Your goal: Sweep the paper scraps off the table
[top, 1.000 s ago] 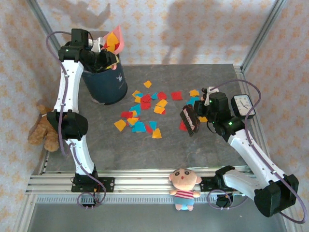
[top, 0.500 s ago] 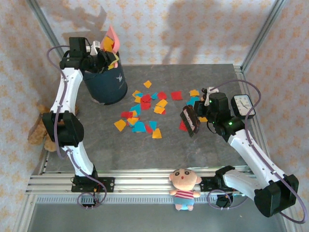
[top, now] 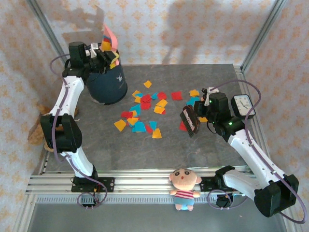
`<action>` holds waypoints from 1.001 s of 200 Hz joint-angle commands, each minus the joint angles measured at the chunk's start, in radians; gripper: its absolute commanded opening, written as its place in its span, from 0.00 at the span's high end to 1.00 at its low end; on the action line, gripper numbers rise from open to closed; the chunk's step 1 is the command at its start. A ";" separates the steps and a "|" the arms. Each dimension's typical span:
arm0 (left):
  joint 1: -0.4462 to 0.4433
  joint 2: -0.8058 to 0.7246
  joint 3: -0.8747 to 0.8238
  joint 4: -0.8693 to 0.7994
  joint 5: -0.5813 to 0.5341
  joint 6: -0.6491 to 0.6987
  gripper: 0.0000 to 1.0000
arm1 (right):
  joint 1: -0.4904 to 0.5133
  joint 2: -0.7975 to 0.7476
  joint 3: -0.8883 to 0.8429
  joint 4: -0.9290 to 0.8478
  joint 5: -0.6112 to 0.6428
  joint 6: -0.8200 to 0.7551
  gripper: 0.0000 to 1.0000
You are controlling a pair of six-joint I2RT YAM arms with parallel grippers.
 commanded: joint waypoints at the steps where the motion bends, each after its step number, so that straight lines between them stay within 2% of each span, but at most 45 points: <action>1: 0.009 -0.064 -0.051 0.209 0.031 -0.126 1.00 | 0.007 -0.020 -0.002 0.017 -0.008 0.013 1.00; 68: 0.009 -0.083 -0.201 0.577 0.028 -0.421 1.00 | 0.007 -0.016 -0.010 0.020 -0.009 0.015 1.00; 122: 0.010 -0.112 -0.288 0.706 -0.004 -0.539 1.00 | 0.006 -0.017 -0.015 0.021 -0.010 0.016 1.00; 165: 0.008 -0.112 -0.361 0.903 -0.022 -0.687 1.00 | 0.006 -0.017 -0.016 0.022 -0.009 0.016 1.00; 200: 0.009 -0.118 -0.398 0.984 -0.046 -0.761 1.00 | 0.006 -0.016 -0.016 0.022 -0.007 0.013 1.00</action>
